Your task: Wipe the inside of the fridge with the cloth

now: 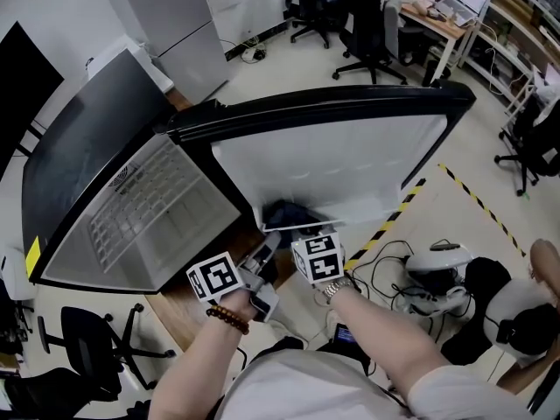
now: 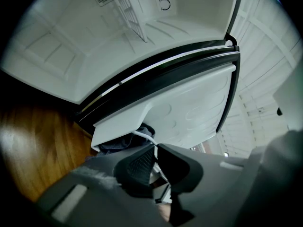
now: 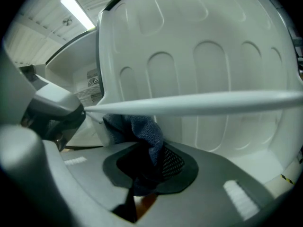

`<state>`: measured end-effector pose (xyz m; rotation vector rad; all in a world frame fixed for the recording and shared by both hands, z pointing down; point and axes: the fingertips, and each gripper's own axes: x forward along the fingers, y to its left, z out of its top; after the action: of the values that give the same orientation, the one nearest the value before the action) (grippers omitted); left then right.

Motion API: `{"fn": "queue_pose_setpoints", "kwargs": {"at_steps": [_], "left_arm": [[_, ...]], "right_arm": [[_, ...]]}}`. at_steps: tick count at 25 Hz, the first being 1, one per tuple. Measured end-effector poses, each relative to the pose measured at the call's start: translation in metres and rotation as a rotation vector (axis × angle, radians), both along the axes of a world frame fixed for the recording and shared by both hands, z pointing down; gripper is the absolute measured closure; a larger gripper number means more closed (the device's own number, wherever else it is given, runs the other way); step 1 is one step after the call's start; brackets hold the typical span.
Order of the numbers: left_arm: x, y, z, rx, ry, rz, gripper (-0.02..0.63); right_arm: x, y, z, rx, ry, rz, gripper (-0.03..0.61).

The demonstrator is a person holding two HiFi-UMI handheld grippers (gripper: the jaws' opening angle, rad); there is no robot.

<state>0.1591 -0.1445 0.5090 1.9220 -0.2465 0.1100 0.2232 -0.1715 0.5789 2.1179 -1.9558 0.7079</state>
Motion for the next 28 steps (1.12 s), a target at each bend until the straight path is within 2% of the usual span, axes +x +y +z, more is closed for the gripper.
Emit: {"fn": "queue_pose_setpoints", "kwargs": {"at_steps": [7, 11, 14, 18, 22, 26, 28], "left_arm": [[-0.002, 0.003, 0.005, -0.003, 0.002, -0.018, 0.592], [0.008, 0.011, -0.01, -0.057, 0.101, -0.014, 0.595], [0.002, 0.007, -0.002, -0.026, 0.049, -0.029, 0.612], [0.0, 0.004, -0.005, -0.011, 0.05, -0.037, 0.612], [0.006, 0.01, -0.011, -0.041, 0.102, -0.039, 0.612], [0.006, 0.011, -0.006, -0.045, 0.091, -0.046, 0.612], [0.0, 0.008, 0.003, -0.028, 0.042, -0.061, 0.612]], "right_arm": [[0.031, 0.02, 0.003, -0.004, 0.011, 0.062, 0.514], [0.041, 0.027, 0.003, -0.007, 0.025, 0.077, 0.514], [0.054, 0.035, 0.003, -0.012, 0.028, 0.104, 0.514], [0.077, 0.047, 0.001, -0.016, 0.032, 0.154, 0.514], [0.097, 0.06, -0.002, -0.015, 0.04, 0.192, 0.514], [0.116, 0.071, -0.004, -0.017, 0.042, 0.231, 0.514], [0.128, 0.078, -0.002, -0.023, 0.047, 0.254, 0.514]]}}
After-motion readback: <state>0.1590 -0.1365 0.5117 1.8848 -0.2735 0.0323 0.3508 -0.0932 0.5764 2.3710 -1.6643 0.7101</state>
